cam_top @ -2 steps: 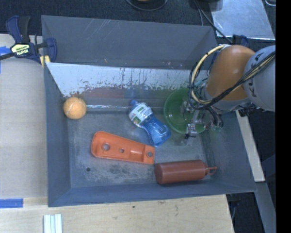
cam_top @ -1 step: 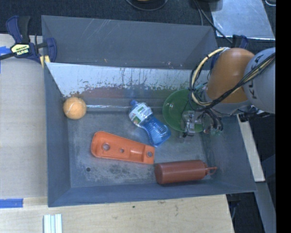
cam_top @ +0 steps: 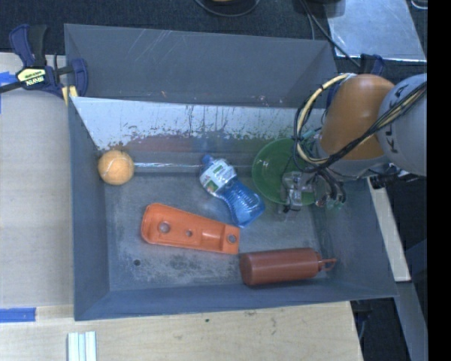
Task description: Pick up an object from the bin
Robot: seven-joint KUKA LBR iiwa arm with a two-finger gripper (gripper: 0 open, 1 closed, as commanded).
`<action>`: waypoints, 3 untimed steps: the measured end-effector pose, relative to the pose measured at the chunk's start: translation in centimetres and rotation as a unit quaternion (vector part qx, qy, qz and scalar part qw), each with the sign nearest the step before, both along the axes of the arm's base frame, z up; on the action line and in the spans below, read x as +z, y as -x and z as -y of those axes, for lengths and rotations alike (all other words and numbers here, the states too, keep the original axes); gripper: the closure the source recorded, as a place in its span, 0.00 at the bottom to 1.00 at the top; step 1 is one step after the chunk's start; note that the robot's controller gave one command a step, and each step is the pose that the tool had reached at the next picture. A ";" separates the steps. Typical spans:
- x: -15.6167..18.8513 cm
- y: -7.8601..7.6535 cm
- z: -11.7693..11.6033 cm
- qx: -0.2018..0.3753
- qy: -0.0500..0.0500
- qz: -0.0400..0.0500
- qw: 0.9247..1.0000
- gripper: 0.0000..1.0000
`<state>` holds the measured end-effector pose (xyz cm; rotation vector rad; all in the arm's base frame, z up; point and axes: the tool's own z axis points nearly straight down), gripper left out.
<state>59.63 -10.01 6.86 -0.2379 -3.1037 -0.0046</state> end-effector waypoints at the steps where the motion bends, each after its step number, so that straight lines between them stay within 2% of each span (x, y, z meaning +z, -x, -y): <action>1: 0.6 0.2 0.0 0.000 0.000 -0.001 1.000 1.00; 3: 4.7 -0.1 0.1 0.000 0.001 0.002 1.000 1.00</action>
Offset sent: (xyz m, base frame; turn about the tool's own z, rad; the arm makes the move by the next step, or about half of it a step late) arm 0.0000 0.0000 0.0318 0.0000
